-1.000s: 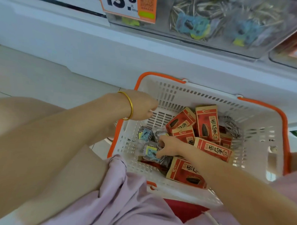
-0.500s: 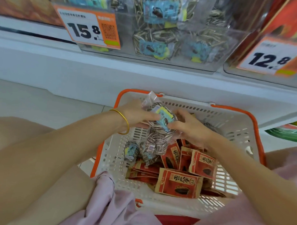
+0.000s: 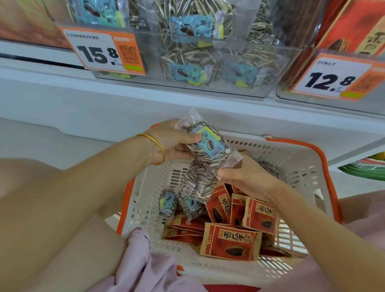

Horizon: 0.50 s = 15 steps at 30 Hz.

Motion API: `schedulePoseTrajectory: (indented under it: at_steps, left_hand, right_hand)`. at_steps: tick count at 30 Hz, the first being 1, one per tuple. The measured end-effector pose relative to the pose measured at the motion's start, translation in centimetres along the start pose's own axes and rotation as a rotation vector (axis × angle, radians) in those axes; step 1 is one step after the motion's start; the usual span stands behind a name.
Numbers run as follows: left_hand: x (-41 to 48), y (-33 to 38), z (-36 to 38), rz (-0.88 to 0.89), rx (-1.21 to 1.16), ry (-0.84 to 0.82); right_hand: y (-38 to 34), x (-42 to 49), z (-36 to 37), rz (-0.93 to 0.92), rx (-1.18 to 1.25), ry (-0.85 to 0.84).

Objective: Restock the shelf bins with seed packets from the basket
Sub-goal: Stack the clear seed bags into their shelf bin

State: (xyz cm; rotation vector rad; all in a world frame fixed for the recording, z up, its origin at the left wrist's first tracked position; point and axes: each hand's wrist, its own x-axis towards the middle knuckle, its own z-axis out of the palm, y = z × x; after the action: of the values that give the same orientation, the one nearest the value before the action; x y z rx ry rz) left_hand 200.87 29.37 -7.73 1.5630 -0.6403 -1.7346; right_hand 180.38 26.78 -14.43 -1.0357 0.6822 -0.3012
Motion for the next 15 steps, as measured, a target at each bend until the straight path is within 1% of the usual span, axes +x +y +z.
schedulePoseTrajectory:
  at_steps: [3, 5, 8, 10, 12, 13, 15]
  left_hand:
    - [-0.1, 0.3, -0.3, -0.008, -0.061, -0.002]
    - [-0.2, 0.3, -0.5, -0.001, -0.065, 0.017]
    - [-0.2, 0.4, -0.8, 0.005, -0.074, 0.064]
    - [-0.1, 0.6, -1.2, 0.023, -0.060, 0.112]
    - [0.1, 0.6, -1.4, 0.040, 0.007, 0.162]
    - [0.2, 0.5, -1.4, 0.040, 0.056, 0.187]
    - [0.4, 0.0, -1.1, 0.014, 0.131, 0.233]
  right_hand:
    - [0.4, 0.0, 0.0, 0.027, 0.052, -0.015]
    - [0.7, 0.1, -0.2, 0.105, 0.084, -0.003]
    - [0.6, -0.1, -0.4, 0.233, -0.015, -0.014]
    - [-0.1, -0.4, -0.7, 0.297, -0.116, 0.087]
    - [-0.8, -0.6, -1.4, 0.285, -0.117, 0.308]
    - [-1.2, -0.7, -1.6, 0.236, -0.074, 0.411]
    - [-1.9, -0.7, -1.9, 0.093, -0.002, 0.517]
